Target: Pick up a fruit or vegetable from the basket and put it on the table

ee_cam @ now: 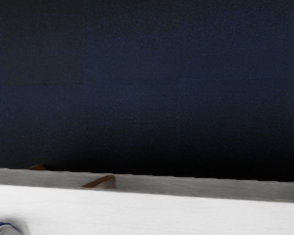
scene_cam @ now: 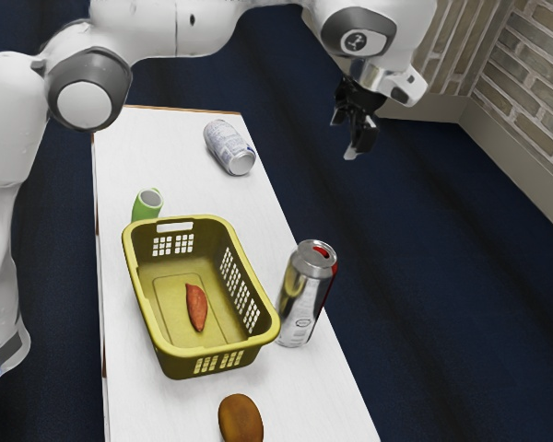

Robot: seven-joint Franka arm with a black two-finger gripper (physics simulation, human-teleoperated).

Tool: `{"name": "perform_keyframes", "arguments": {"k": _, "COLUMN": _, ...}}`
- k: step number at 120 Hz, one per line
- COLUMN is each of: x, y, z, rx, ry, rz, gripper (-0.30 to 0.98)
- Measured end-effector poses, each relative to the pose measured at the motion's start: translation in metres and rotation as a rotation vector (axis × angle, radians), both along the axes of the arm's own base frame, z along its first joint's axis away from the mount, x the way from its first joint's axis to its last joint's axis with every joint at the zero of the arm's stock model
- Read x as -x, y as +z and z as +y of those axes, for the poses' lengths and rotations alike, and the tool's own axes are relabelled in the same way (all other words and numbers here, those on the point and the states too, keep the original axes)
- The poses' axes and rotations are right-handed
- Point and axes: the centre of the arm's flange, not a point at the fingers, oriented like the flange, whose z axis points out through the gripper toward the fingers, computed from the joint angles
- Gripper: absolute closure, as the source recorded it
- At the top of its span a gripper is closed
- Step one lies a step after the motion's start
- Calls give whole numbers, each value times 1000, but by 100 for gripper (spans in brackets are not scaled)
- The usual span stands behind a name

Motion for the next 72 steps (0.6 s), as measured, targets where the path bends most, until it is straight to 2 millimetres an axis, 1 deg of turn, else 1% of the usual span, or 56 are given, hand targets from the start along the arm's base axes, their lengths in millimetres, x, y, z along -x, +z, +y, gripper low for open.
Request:
{"name": "perform_keyframes", "arguments": {"k": 4, "x": -8, "y": -13, "z": 15, "rx": 25, "ry": 26, "rz": 12, "gripper": 0}}
{"name": "perform_keyframes", "arguments": {"k": 11, "x": -14, "y": -23, "z": 21, "rx": 56, "ry": 41, "rz": 15, "gripper": 0}}
{"name": "perform_keyframes", "arguments": {"k": 16, "x": -16, "y": -26, "z": 18, "rx": 77, "ry": 40, "rz": 14, "gripper": 0}}
{"name": "perform_keyframes", "arguments": {"k": 24, "x": -17, "y": -48, "z": 10, "rx": 128, "ry": 38, "rz": 55, "gripper": 0}}
{"name": "perform_keyframes", "arguments": {"k": 31, "x": -17, "y": -52, "z": 1, "rx": 175, "ry": 34, "rz": 61, "gripper": 0}}
{"name": "perform_keyframes", "arguments": {"k": 38, "x": -16, "y": -55, "z": -23, "rx": 206, "ry": 23, "rz": 65, "gripper": 0}}
{"name": "perform_keyframes", "arguments": {"k": 43, "x": -15, "y": -60, "z": -51, "rx": 222, "ry": 3, "rz": 76, "gripper": 0}}
{"name": "perform_keyframes", "arguments": {"k": 50, "x": -10, "y": -66, "z": -82, "rx": 234, "ry": -16, "rz": 93, "gripper": 0}}
{"name": "perform_keyframes", "arguments": {"k": 55, "x": -1, "y": -64, "z": -100, "rx": 235, "ry": -26, "rz": 101, "gripper": 0}}
{"name": "perform_keyframes", "arguments": {"k": 58, "x": 5, "y": -61, "z": -104, "rx": 235, "ry": -22, "rz": 103, "gripper": 0}}
{"name": "perform_keyframes", "arguments": {"k": 62, "x": 18, "y": -56, "z": -106, "rx": 233, "ry": -13, "rz": 108, "gripper": 0}}
{"name": "perform_keyframes", "arguments": {"k": 64, "x": 29, "y": -52, "z": -107, "rx": 232, "ry": -9, "rz": 111, "gripper": 0}}
{"name": "perform_keyframes", "arguments": {"k": 69, "x": 69, "y": -44, "z": -106, "rx": 229, "ry": -1, "rz": 115, "gripper": 0}}
{"name": "perform_keyframes", "arguments": {"k": 72, "x": 89, "y": -39, "z": -107, "rx": 229, "ry": 2, "rz": 111, "gripper": 0}}
